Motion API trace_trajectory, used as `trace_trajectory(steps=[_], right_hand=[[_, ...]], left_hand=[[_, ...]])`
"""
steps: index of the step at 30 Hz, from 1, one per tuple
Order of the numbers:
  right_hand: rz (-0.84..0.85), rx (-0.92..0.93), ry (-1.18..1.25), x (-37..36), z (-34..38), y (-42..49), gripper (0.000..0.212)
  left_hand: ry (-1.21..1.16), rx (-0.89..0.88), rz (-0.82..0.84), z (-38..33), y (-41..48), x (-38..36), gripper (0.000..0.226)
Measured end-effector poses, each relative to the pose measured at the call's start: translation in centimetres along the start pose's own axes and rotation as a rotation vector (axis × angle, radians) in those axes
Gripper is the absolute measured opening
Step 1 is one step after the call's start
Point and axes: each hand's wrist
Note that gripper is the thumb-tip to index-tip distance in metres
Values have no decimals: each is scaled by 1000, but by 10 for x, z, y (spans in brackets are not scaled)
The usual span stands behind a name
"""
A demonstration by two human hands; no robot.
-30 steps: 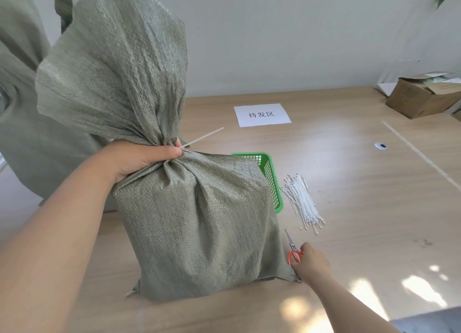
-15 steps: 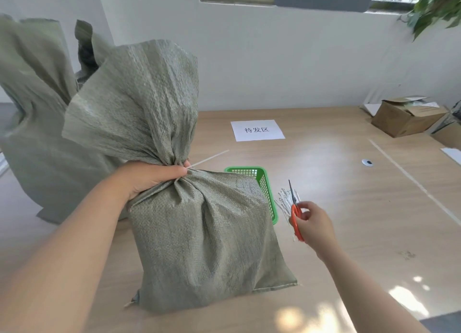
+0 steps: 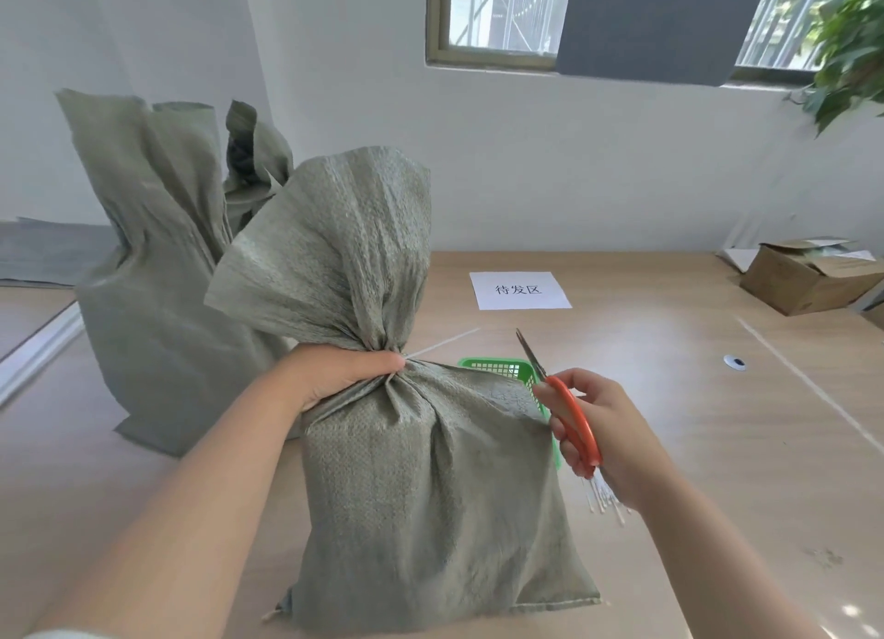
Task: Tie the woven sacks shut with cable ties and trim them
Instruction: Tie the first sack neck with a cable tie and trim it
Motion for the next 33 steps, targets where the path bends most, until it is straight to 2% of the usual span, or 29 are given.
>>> trace_trajectory(steps=[5, 9, 11, 16, 20, 27, 30, 33], right_hand=[[98, -8, 42, -26, 14, -18, 24], [157, -35, 58, -42, 21, -31, 26], [182, -57, 62, -48, 21, -35, 26], [228, -75, 28, -66, 21, -35, 22], [236, -62, 8, -79, 23, -28, 24], [216, -81, -8, -91, 26, -17, 30], [217, -72, -21, -95, 28, -14, 29], [213, -66, -28, -98, 27, -13, 28]], left_hand=[[27, 60, 19, -5, -1, 1, 86], [91, 72, 8, -13, 0, 0, 35], [112, 58, 9, -15, 1, 0, 19], [144, 52, -25, -17, 6, 1, 26], [150, 48, -11, -16, 11, 3, 21], [130, 12, 0, -16, 14, 4, 37], [122, 14, -4, -16, 14, 5, 30], [136, 12, -20, -16, 15, 5, 32]])
Point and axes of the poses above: each hand's wrist, its own y-axis towards the middle knuckle, its own x-axis out of the back of the hand, z = x × y, and after that the axes turned 2 degrees about y, right-handed
